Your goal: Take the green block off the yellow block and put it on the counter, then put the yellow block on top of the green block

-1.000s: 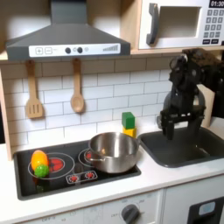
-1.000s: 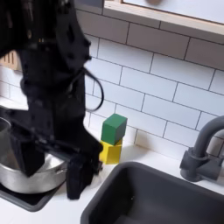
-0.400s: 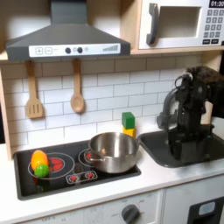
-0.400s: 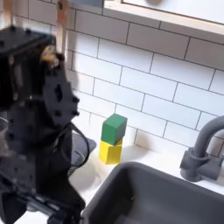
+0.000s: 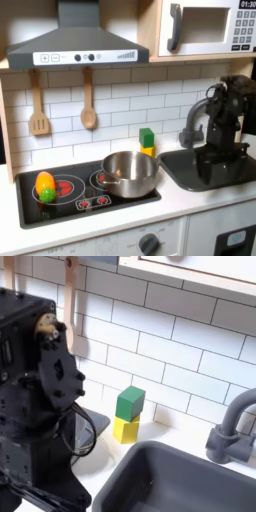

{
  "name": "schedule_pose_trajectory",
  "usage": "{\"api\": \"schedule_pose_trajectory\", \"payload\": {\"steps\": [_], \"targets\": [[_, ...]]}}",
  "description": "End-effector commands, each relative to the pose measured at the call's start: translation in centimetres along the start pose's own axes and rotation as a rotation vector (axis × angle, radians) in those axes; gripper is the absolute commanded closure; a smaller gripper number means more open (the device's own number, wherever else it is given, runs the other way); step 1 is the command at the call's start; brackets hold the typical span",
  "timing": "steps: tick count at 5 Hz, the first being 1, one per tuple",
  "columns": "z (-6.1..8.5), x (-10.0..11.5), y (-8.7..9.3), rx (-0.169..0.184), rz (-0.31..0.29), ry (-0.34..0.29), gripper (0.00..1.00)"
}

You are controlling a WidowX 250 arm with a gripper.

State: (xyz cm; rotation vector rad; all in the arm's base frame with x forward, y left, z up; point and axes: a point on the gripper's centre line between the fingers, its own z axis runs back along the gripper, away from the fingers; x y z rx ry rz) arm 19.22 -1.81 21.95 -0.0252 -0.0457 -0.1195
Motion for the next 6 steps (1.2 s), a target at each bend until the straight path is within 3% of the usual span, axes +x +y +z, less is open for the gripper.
{"api": "schedule_pose_trajectory", "payload": {"steps": [1,3,4,6], "targets": [[0.0,0.0,0.0,0.001,0.003,0.0,0.0],[0.0,0.0,0.0,0.001,0.003,0.0,0.0],[0.9,1.4,0.8,-0.012,0.059,-0.04,0.0],[1.6,3.8,2.4,0.006,0.09,-0.082,0.0]]}}
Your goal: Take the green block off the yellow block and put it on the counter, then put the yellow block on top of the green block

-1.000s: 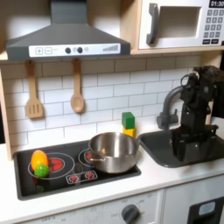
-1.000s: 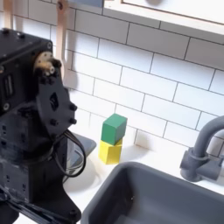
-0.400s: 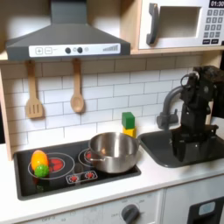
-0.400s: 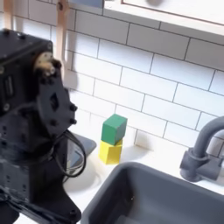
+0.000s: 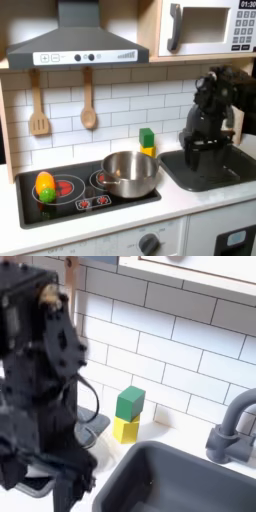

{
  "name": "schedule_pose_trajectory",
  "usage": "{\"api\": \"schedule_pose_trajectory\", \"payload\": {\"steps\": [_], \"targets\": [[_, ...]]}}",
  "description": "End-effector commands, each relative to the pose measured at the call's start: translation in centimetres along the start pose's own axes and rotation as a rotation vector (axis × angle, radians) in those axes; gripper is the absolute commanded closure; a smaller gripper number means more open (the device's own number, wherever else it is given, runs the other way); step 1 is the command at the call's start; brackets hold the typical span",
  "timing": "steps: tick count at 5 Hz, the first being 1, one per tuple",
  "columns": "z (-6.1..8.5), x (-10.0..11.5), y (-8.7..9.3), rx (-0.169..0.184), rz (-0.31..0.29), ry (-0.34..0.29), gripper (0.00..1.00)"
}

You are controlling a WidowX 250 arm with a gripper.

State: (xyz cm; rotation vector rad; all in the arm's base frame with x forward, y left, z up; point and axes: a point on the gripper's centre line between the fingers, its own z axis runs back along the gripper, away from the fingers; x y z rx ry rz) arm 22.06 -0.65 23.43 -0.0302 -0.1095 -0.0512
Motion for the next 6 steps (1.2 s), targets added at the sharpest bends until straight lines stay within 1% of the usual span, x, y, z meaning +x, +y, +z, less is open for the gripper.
{"api": "schedule_pose_trajectory", "payload": {"steps": [1,2,3,4,5,6], "targets": [[-0.3,2.2,2.0,0.014,0.041,-0.015,0.0],[-0.6,3.3,3.1,0.04,0.048,-0.013,0.0],[-1.0,4.4,4.0,0.048,0.063,-0.018,0.0],[-1.6,5.0,4.8,0.046,0.078,-0.023,0.0],[-2.3,5.7,5.8,0.051,0.08,-0.025,0.0],[-2.6,6.4,6.8,0.057,0.092,-0.033,0.0]]}}
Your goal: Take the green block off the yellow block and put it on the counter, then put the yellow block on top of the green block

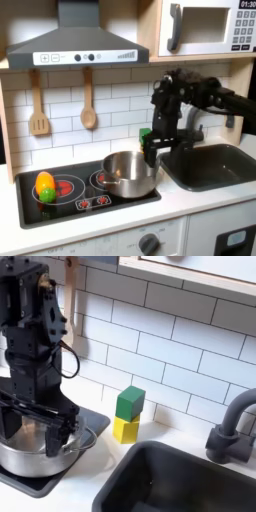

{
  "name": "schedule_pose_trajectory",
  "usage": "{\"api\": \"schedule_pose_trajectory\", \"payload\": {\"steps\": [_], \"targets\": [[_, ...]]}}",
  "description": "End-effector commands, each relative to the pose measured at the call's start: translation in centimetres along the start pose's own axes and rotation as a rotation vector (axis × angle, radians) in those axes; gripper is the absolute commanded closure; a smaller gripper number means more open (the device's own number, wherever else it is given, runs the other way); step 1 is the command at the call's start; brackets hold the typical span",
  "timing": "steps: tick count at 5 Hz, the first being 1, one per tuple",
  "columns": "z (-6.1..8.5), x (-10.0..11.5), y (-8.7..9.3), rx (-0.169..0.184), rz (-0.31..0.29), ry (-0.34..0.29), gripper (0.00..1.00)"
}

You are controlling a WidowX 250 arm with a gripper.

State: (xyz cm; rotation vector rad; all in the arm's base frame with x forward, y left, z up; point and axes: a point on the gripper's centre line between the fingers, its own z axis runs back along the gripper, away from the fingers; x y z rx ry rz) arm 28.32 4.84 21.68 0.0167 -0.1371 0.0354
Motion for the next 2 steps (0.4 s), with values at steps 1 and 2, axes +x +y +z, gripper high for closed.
{"api": "schedule_pose_trajectory", "payload": {"steps": [1,2], "targets": [[-0.76,1.14,1.6,0.009,0.016,0.0,0.0],[-1.04,1.74,2.18,0.01,0.027,-0.002,0.0]]}}
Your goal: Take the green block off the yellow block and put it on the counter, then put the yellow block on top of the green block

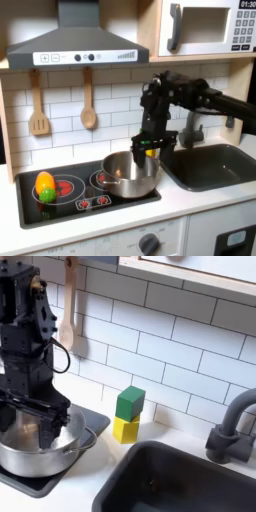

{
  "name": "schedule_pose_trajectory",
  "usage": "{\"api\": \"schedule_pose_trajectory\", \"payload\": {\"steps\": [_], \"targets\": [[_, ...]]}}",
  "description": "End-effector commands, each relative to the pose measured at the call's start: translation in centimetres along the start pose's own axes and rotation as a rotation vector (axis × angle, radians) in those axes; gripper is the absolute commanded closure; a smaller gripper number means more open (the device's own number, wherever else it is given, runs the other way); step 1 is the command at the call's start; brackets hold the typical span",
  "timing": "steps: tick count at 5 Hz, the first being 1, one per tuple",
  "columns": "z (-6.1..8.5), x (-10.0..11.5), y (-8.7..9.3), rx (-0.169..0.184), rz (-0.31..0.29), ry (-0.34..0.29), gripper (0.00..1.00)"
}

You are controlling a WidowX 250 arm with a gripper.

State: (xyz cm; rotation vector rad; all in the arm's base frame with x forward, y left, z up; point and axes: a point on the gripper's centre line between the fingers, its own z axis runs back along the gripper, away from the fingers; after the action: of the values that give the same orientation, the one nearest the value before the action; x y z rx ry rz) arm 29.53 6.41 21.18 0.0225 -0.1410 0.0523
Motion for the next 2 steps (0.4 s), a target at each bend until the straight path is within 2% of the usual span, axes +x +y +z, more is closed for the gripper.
{"api": "schedule_pose_trajectory", "payload": {"steps": [1,2], "targets": [[-1.6,1.0,0.8,0.0,0.005,0.019,0.0],[-2.6,1.4,0.5,-0.014,-0.008,0.02,0.0]]}}
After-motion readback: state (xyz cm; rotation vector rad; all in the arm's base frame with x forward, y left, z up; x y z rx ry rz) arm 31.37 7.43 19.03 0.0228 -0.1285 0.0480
